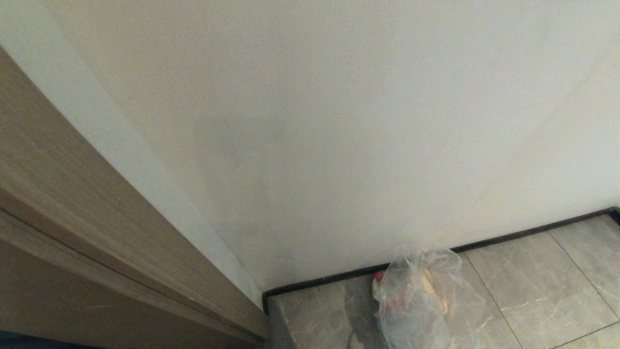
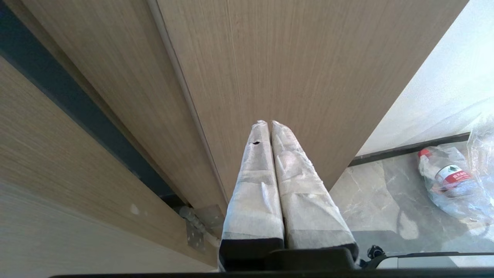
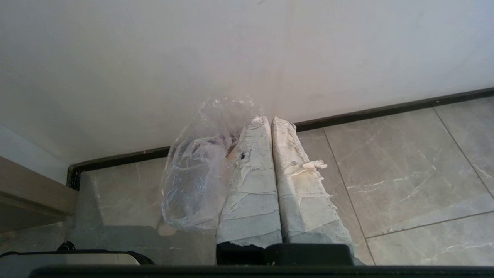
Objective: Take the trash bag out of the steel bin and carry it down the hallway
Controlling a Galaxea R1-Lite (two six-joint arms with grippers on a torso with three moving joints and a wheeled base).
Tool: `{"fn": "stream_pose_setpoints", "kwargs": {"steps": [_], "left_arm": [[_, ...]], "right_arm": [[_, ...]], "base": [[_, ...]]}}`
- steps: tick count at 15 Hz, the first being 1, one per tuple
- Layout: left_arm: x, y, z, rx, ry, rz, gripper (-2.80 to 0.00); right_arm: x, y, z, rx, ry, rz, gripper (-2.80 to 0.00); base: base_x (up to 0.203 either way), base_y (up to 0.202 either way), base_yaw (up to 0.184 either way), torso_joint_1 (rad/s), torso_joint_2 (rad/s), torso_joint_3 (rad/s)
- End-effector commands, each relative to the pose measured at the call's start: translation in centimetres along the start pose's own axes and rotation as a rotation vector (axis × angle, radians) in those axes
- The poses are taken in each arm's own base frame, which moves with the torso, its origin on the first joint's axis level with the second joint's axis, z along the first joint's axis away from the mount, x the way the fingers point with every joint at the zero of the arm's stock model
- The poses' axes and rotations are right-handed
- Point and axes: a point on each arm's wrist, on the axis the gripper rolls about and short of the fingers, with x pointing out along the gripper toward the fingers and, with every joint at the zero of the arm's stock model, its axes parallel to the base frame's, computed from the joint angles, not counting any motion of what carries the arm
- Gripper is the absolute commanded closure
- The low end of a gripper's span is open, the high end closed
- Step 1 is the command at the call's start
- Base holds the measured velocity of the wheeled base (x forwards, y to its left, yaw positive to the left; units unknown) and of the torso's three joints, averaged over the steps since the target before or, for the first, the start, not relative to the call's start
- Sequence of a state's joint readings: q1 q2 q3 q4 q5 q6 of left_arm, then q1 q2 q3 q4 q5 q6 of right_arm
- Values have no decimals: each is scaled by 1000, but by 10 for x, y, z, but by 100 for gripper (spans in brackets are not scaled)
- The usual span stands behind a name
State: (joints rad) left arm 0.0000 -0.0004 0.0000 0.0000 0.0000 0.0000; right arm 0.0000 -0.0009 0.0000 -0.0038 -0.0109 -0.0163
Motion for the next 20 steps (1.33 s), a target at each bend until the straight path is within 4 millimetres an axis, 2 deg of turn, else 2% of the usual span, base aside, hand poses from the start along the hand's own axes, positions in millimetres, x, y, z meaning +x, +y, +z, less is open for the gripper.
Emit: {"fn": "stream_pose_setpoints", "kwargs": {"steps": [1,20], "left_arm": [[0,0,0,0,0,0,0],[0,0,0,-1,0,0,0]], "right_arm": [[0,0,0,-1,3,0,0],[0,0,0,-2,3,0,0]], "base": [[0,0,0,0,0,0],[0,0,0,0,0,0]]}}
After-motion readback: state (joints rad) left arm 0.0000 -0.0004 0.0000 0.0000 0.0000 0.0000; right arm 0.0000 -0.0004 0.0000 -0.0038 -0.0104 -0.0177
